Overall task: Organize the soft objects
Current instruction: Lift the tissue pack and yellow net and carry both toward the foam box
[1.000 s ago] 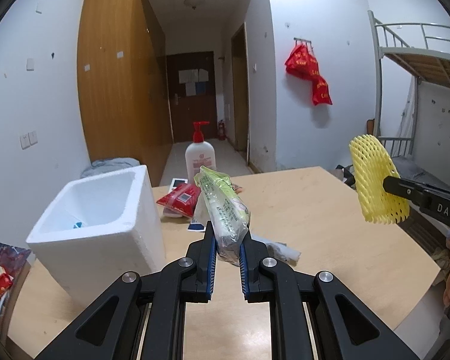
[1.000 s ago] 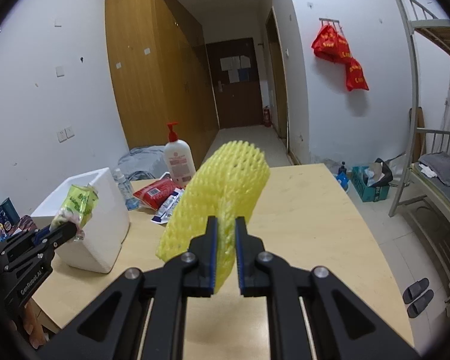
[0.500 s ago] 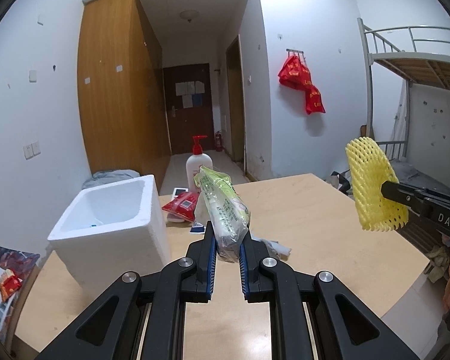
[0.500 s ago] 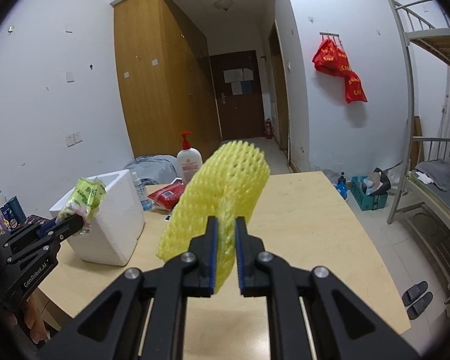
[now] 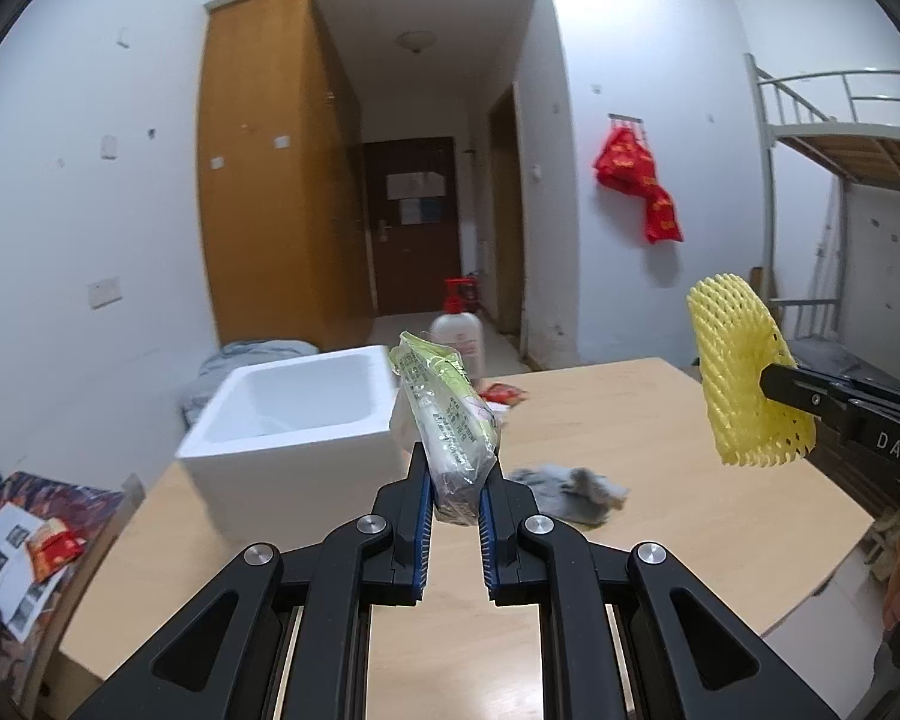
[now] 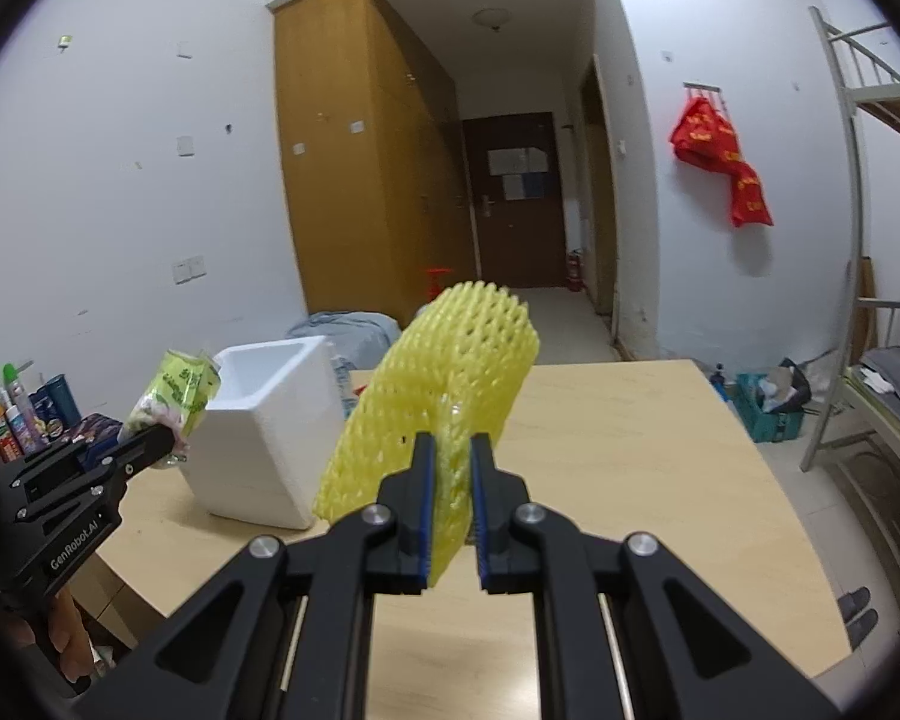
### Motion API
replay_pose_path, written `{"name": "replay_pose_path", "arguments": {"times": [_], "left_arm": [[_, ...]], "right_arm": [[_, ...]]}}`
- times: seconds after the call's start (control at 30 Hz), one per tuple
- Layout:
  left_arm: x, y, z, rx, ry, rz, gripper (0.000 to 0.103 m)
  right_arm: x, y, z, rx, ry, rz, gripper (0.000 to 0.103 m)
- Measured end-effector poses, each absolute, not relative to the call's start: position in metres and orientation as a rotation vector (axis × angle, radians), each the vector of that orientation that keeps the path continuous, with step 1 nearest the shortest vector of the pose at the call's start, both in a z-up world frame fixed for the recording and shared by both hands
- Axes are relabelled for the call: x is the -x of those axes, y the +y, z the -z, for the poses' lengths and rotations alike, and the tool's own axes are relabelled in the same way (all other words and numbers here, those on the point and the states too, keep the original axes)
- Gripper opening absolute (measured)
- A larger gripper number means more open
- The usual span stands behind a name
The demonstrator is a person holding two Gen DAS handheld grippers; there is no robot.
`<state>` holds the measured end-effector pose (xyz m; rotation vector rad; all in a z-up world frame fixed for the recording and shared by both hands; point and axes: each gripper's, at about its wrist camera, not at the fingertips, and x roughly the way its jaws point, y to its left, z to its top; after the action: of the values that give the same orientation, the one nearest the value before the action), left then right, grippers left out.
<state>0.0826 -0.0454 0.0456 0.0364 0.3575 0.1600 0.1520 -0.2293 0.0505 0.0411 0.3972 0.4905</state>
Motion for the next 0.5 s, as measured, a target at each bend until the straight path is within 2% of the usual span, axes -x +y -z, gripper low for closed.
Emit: {"name": "replay_pose_path", "arguments": {"times": [0.5], "left_arm": [[-0.047,0.016,-0.048,-0.005,0.340,-0.335,0.014]], "right_arm": [[-0.146,-0.164,-0.051,0.000,0.379,-0.683,0.014]]}}
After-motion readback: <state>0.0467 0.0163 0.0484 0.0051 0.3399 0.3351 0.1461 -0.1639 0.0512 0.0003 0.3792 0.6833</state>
